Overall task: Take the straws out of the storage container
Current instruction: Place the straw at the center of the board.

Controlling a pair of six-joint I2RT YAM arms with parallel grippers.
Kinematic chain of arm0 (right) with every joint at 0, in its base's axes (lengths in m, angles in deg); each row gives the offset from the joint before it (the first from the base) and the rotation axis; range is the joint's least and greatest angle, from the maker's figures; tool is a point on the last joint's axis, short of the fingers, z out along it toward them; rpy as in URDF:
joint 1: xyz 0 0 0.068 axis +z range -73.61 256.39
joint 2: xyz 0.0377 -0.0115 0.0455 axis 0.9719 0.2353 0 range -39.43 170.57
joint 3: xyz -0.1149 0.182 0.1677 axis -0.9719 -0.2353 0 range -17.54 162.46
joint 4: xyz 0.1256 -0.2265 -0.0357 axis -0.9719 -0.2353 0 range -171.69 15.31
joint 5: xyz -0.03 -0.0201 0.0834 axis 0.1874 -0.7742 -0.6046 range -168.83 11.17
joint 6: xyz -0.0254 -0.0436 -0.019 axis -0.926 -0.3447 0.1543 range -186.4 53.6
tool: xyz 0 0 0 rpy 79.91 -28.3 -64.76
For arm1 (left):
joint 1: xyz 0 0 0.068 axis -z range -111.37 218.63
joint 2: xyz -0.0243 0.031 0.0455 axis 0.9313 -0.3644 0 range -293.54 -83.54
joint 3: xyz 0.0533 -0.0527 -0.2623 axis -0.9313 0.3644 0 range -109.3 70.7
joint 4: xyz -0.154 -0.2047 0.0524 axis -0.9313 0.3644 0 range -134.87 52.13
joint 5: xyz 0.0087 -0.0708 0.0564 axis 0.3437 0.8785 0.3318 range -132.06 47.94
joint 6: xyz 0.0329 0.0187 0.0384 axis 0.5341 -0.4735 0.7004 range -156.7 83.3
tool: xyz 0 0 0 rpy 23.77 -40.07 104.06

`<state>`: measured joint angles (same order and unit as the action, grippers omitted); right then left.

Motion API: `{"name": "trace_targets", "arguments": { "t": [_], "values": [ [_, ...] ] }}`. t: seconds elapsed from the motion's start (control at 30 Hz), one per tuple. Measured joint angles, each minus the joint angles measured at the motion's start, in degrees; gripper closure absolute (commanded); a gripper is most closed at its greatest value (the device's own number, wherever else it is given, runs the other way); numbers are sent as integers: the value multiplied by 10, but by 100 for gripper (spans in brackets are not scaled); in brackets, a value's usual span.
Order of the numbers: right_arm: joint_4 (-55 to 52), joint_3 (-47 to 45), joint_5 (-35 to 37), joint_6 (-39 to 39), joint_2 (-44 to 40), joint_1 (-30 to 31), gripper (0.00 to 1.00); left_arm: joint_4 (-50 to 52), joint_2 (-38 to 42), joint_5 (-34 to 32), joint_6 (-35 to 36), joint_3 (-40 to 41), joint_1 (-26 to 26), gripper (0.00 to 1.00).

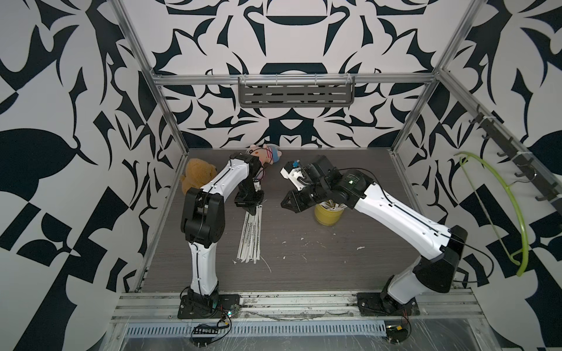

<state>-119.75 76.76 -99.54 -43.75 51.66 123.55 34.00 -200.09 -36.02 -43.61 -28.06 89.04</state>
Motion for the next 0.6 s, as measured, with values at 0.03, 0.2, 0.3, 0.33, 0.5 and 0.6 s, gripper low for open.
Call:
{"name": "trace_targets", "arguments": {
  "t": [0.03,0.2,0.3,0.33,0.5,0.6],
  "values": [
    [0,0,0,0,2,0,83,1,-4,0,2,-1,-2,100],
    [3,0,1,2,6,0,82,1,-23,10,10,-2,-6,100],
    [4,0,1,2,14,0,80,0,-30,18,10,-2,-8,100],
    [4,0,1,3,17,0,80,-1,-31,20,10,-2,-9,100],
    [3,0,1,3,35,1,78,-14,-40,29,10,3,-14,95],
    [3,0,1,3,36,1,78,-20,-40,30,10,15,-18,89]
  ]
}}
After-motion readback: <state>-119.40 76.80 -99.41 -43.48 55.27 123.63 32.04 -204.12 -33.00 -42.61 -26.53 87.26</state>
